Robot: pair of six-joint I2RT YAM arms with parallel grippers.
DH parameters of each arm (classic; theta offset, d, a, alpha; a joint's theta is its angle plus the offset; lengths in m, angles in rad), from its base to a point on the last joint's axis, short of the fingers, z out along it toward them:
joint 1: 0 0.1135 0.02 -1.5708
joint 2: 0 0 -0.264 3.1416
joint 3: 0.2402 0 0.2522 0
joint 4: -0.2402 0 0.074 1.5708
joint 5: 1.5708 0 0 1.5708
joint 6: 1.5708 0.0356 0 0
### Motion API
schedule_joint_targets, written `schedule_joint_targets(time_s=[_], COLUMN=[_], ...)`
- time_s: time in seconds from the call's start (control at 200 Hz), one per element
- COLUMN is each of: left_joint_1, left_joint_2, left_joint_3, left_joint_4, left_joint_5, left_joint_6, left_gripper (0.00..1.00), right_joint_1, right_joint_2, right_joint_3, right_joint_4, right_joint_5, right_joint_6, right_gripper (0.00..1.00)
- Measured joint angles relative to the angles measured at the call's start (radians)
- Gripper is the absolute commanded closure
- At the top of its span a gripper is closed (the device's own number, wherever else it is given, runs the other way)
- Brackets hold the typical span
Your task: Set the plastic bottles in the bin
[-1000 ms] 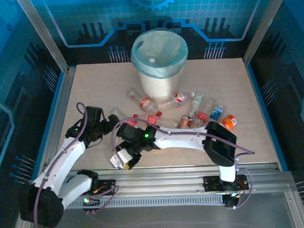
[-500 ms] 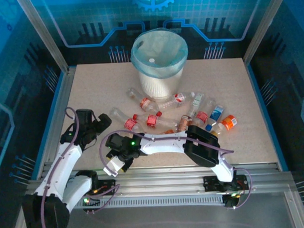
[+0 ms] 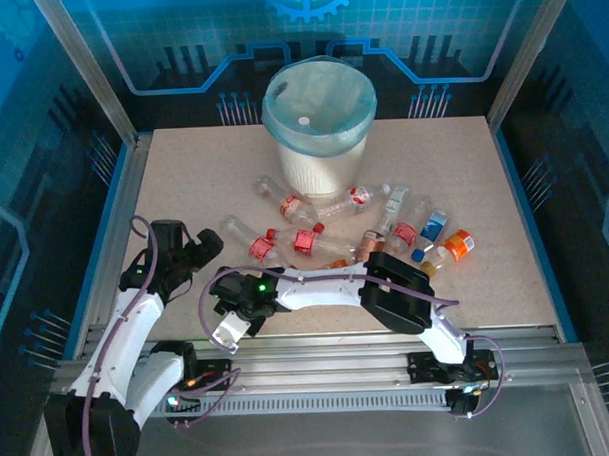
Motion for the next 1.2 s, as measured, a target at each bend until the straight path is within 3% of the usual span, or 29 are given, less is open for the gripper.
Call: schedule_joint_targets(time_s=[0.2,0.52,0.895,1.201], left_joint_1=[0.003,0.006,0.006,0.012], left_joint_2=[0.002,0.002,0.002,0.002], left_joint_3=[0.000,-0.002,-0.005,0.110], left_joint_4=[0.000,0.001,-0.001,-0.048], left_joint_5=[0.008,0.022,0.018,-0.014], left_joint_6=[0.018,0.018,0.059,0.105], left_gripper=[0.02,0.03,0.03,0.03], right_joint_1=[0.000,0.000,-0.001,-0.005], right_joint_2=[0.000,0.035,0.063,-0.008], right_joint_3=[0.000,0.020,0.053,0.054], right_joint_4=[0.011,0.014,0.006,-0.025], right_joint_5=[0.010,0.011,0.012,-0.079], right_joint_6=[-0.037,-0.055,-0.054,-0.030], right_gripper=[0.45,0.45,0.64,0.69])
